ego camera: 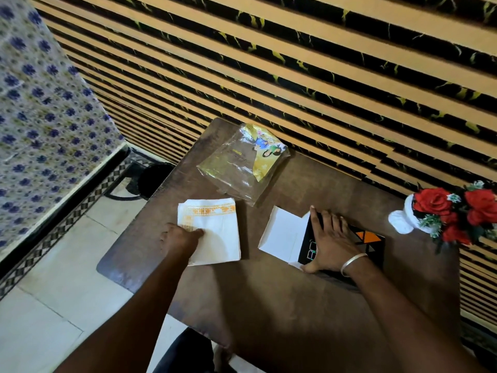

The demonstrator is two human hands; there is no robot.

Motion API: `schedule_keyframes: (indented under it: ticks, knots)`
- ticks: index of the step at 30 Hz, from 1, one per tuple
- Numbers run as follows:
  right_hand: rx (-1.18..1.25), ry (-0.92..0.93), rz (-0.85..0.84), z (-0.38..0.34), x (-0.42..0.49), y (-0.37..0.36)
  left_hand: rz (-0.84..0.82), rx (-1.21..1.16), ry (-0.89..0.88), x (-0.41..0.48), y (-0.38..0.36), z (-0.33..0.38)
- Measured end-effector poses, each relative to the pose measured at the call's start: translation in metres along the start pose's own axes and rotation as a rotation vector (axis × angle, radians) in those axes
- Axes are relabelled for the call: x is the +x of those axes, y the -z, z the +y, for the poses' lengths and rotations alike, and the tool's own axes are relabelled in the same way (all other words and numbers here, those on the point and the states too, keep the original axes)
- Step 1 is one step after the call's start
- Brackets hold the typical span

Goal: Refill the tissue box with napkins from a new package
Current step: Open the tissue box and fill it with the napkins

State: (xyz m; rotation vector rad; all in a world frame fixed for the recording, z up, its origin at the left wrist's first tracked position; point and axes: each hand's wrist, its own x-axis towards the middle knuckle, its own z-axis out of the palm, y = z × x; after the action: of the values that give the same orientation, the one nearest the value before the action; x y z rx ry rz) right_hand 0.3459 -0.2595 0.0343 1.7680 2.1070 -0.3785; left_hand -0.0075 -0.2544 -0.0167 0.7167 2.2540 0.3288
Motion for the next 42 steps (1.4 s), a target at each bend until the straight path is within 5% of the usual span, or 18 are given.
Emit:
schedule_keyframes:
  ticks: [7,27,35,42]
  knots:
    - [0.005,0.006,-0.017,-0.001,0.000,0.000,-0.261,-0.387,0.076,0.004,0.012,0.010]
    - [0.002,0.000,-0.033,-0.001,-0.001,0.005,-0.811,-0.381,-0.048,0.014,0.046,-0.005]
    - [0.000,0.000,-0.047,-0.003,-0.003,0.009,-0.814,-0.615,-0.107,0.015,0.056,-0.008]
    - [-0.001,0.023,-0.011,-0.007,-0.011,0.012,-1.041,-0.811,-0.115,-0.008,0.038,0.017]
